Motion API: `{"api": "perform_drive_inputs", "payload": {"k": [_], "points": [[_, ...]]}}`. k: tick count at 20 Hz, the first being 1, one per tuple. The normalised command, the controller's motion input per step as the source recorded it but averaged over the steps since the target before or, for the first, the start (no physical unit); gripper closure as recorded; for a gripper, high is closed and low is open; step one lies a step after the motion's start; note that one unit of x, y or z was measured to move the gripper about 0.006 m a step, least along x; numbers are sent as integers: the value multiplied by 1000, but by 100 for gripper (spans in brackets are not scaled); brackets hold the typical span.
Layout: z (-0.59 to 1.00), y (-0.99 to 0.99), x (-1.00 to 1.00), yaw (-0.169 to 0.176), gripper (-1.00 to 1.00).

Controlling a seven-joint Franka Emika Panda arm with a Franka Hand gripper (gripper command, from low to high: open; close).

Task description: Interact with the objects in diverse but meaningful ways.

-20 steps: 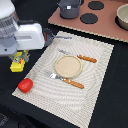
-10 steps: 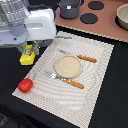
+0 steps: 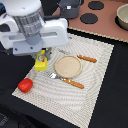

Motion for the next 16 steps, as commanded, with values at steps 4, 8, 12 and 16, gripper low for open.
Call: {"api": "perform_drive_inputs", "payload": {"k": [4,8,12,16], "points": [[0,-323,901,-17,100],[0,-324,888,-20,100],[-117,-526,676,-52,100],[-134,-475,202,-24,100]]}}
